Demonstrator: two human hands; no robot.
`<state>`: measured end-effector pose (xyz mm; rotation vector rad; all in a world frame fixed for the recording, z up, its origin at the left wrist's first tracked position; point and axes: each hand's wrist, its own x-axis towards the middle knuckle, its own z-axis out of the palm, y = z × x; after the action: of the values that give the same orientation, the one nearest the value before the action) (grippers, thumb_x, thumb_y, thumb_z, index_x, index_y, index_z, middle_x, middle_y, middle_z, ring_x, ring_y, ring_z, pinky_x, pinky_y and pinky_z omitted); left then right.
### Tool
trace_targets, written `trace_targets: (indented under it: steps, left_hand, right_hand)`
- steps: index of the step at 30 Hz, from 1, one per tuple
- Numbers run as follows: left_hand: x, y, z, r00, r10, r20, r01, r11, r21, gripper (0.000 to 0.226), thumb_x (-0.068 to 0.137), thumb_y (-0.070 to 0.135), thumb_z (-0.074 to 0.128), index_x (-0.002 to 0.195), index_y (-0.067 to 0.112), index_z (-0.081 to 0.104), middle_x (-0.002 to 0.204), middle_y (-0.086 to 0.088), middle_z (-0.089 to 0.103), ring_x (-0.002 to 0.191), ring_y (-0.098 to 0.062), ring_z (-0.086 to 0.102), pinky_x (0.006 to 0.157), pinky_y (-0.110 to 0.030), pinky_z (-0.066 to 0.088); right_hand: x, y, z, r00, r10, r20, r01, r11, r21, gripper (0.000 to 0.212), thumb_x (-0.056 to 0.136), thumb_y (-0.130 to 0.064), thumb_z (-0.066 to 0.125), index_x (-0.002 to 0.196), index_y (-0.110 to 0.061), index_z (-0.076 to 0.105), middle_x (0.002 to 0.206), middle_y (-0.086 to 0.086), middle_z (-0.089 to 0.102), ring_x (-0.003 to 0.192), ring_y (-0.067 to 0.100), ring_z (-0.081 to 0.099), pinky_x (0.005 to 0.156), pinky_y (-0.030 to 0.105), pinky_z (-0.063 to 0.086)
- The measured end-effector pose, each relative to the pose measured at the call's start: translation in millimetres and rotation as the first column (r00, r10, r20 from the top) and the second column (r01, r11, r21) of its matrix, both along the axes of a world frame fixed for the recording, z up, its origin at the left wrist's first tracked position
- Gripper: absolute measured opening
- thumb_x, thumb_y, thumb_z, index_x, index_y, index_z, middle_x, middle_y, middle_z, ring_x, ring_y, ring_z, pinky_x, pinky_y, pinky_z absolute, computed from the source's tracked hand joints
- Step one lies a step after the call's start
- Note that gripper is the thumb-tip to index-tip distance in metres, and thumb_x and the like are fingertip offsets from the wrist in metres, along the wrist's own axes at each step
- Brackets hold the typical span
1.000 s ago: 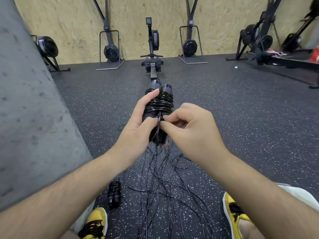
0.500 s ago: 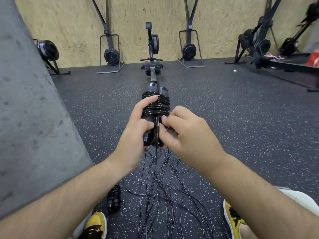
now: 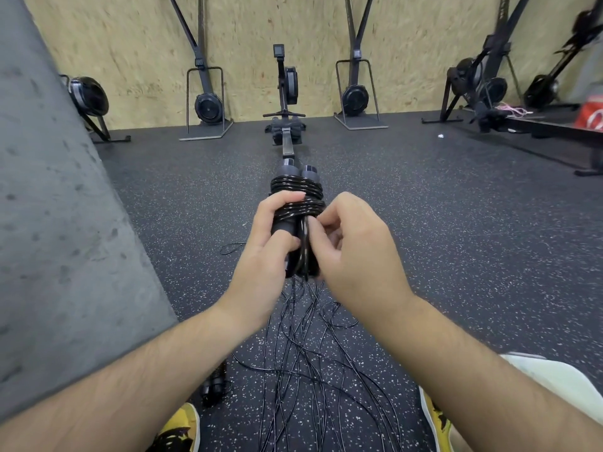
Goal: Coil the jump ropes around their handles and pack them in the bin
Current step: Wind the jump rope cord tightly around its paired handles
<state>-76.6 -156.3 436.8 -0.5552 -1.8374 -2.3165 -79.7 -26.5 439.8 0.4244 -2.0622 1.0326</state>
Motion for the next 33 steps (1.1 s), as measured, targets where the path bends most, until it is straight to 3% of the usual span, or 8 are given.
trace_targets:
  steps: [5,9,16,21,25,28,30,33]
  left_hand:
    - [-5.6,-8.9,-3.8,0.998,0.039,0.043,-0.039,0.999,-0.004,0.05,0.08,0.007,0.043,0.119,0.034,0.061,0.121,-0.007,0.068,0.091,-0.022,0.066,0.064,-0.034,0.055]
    - [-2.9,-7.3,-1.3,0.996,0.08,0.04,-0.08,0.997,0.003,0.02,0.106,0.017,0.044,0.116,0.024,0.06,0.106,-0.006,0.069,0.08,-0.016,0.066,0.054,-0.029,0.055]
    - [-4.1,-3.0,-8.8,0.989,0.138,0.045,-0.138,0.99,0.008,0.015,0.104,0.01,0.049,0.111,0.02,0.057,0.092,-0.002,0.067,0.069,-0.017,0.065,0.052,-0.033,0.057]
    - [-20.1,-21.2,-26.3,0.975,0.216,0.055,-0.208,0.971,-0.12,0.029,0.104,0.017,0.053,0.125,0.037,0.051,0.11,-0.008,0.066,0.083,-0.017,0.067,0.059,-0.031,0.056]
    - [-33.1,-48.4,-45.3,0.927,0.367,0.082,-0.32,0.883,-0.343,0.067,0.099,0.035,0.061,0.148,0.051,0.018,0.115,-0.002,0.066,0.094,-0.013,0.07,0.081,-0.036,0.058]
    - [-46.2,-72.6,-59.9,0.906,0.408,0.111,-0.332,0.848,-0.413,0.063,0.094,0.043,0.064,0.147,0.04,0.031,0.121,0.007,0.064,0.101,-0.001,0.065,0.093,-0.025,0.052]
    - [-54.1,-90.4,-67.4,0.899,0.402,0.175,-0.303,0.858,-0.416,0.059,0.08,0.048,0.062,0.135,0.051,0.043,0.125,-0.001,0.064,0.111,-0.012,0.065,0.101,-0.037,0.049]
    - [-64.2,-117.7,-83.6,0.898,0.343,0.276,-0.226,0.897,-0.38,0.058,0.07,0.038,0.052,0.123,0.058,0.058,0.134,-0.018,0.055,0.115,-0.025,0.063,0.093,-0.044,0.051]
  right_hand:
    - [1.8,-2.9,-4.7,0.981,0.146,0.125,-0.137,0.987,-0.08,0.006,0.09,-0.015,0.066,0.09,-0.016,0.061,0.085,-0.005,0.059,0.071,0.013,0.062,0.065,0.039,0.056]
    - [2.7,-3.8,-6.3,0.957,0.181,0.226,-0.144,0.975,-0.172,0.013,0.087,-0.019,0.069,0.086,-0.02,0.056,0.084,0.0,0.063,0.066,0.016,0.065,0.064,0.04,0.057]
    - [-6.3,-9.4,-12.7,0.969,0.135,0.206,-0.088,0.971,-0.221,0.031,0.085,-0.026,0.067,0.069,-0.024,0.04,0.069,0.004,0.057,0.062,0.03,0.063,0.057,0.05,0.052]
    - [-17.3,-20.3,-22.4,0.949,0.14,0.283,-0.094,0.981,-0.171,0.022,0.088,-0.023,0.069,0.084,-0.023,0.047,0.073,-0.003,0.059,0.065,0.015,0.06,0.064,0.039,0.053]
    - [-30.8,-46.6,-40.6,0.906,0.164,0.389,-0.118,0.983,-0.14,0.012,0.094,-0.02,0.056,0.105,-0.025,0.055,0.084,-0.006,0.062,0.077,0.012,0.059,0.07,0.03,0.046]
    - [-36.7,-77.2,-55.0,0.818,0.255,0.515,-0.141,0.958,-0.25,0.023,0.098,-0.035,0.053,0.118,-0.024,0.057,0.101,-0.007,0.068,0.09,0.008,0.063,0.081,0.028,0.047]
    - [-42.3,-96.0,-65.0,0.737,0.326,0.592,-0.137,0.93,-0.341,0.034,0.096,-0.045,0.056,0.12,-0.022,0.055,0.11,-0.007,0.068,0.099,0.01,0.064,0.085,0.028,0.048]
    - [-56.6,-118.4,-85.3,0.636,0.403,0.658,-0.079,0.882,-0.464,0.049,0.089,-0.054,0.064,0.119,-0.018,0.052,0.104,-0.009,0.064,0.091,0.005,0.062,0.069,0.019,0.042]
